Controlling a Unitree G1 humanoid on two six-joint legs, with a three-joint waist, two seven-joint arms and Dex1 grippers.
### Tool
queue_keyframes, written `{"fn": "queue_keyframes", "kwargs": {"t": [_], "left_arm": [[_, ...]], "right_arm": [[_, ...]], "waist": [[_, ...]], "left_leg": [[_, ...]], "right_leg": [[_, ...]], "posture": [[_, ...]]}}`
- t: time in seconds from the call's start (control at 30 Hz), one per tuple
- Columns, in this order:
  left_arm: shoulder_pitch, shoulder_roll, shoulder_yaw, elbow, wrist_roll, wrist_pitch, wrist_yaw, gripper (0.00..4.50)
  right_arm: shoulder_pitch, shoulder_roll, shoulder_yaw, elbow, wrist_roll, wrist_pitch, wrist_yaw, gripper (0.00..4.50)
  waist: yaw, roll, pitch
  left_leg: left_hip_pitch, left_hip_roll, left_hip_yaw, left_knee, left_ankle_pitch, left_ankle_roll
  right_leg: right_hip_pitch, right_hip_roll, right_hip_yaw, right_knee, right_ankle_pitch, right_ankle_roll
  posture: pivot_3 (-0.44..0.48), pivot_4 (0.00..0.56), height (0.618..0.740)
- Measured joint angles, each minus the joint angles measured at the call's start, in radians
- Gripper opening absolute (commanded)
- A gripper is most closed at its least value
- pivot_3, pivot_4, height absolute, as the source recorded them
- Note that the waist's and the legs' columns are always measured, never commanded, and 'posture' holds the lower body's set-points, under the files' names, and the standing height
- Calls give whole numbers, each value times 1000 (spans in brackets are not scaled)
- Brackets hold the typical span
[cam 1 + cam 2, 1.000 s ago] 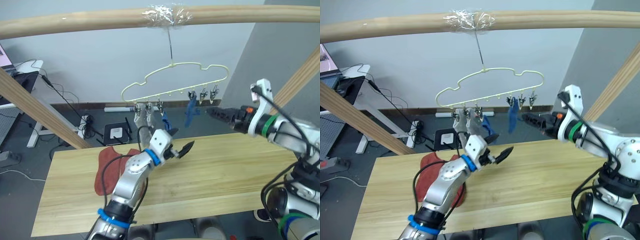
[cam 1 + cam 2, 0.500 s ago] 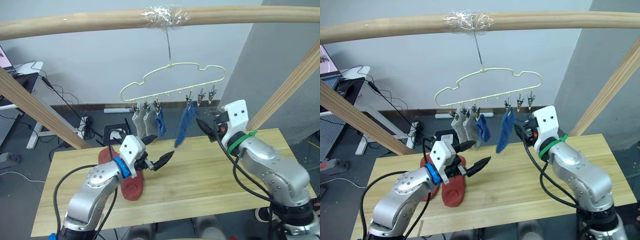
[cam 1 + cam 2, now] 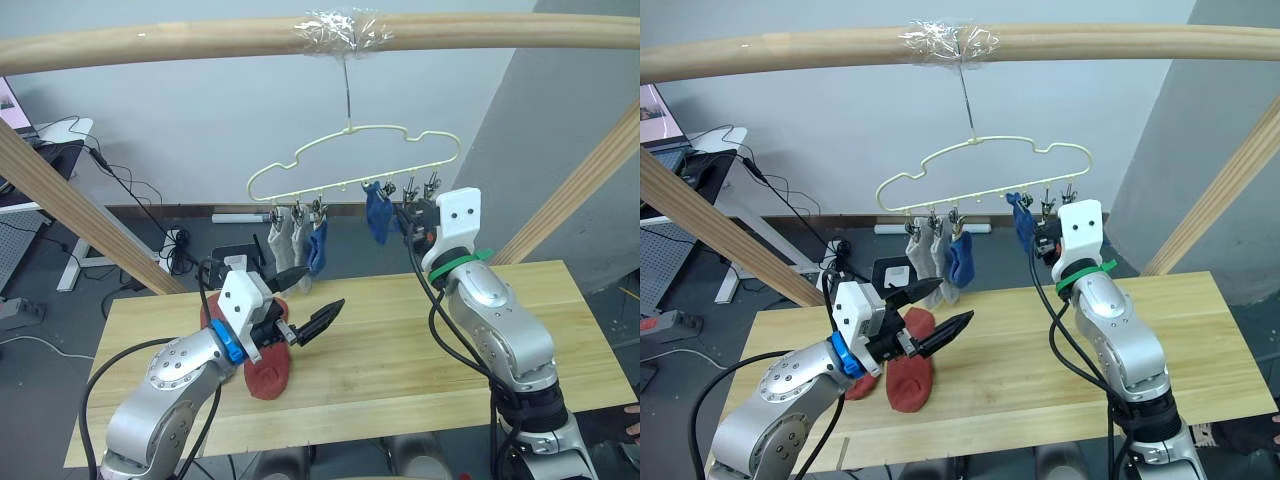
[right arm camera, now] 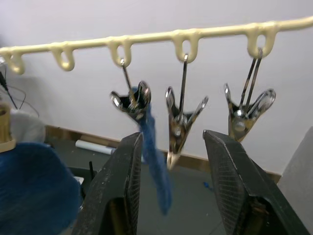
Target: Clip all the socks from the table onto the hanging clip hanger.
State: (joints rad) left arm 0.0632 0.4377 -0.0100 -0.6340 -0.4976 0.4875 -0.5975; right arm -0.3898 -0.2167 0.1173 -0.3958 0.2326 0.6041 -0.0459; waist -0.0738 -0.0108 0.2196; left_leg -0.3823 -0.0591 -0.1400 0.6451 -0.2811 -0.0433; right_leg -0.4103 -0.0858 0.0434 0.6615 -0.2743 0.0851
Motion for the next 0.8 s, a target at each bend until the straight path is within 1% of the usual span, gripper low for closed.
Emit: {"fn": "queue_keyframes", "kwargs": {"t": [0.3, 0.8], "left_arm": [[17, -13, -16, -49, -12, 3, 36, 4500], [43, -2, -29, -39, -2, -41, 19, 4500]], "right_arm": [[-36, 64, -24, 57, -54, -12, 2, 2046], [-100, 143, -52, 138, -96, -51, 9, 2046]], "waist": [[2, 0, 0], [4, 0, 0]], "left_leg": [[0, 0, 0, 0, 0, 0], [0, 0, 1, 0, 0, 0]], "right_leg": [[0, 0, 0, 1, 0, 0], [-1, 0, 0, 1, 1, -1]], "posture": [[-39, 202, 740], [-32, 203, 740]]}}
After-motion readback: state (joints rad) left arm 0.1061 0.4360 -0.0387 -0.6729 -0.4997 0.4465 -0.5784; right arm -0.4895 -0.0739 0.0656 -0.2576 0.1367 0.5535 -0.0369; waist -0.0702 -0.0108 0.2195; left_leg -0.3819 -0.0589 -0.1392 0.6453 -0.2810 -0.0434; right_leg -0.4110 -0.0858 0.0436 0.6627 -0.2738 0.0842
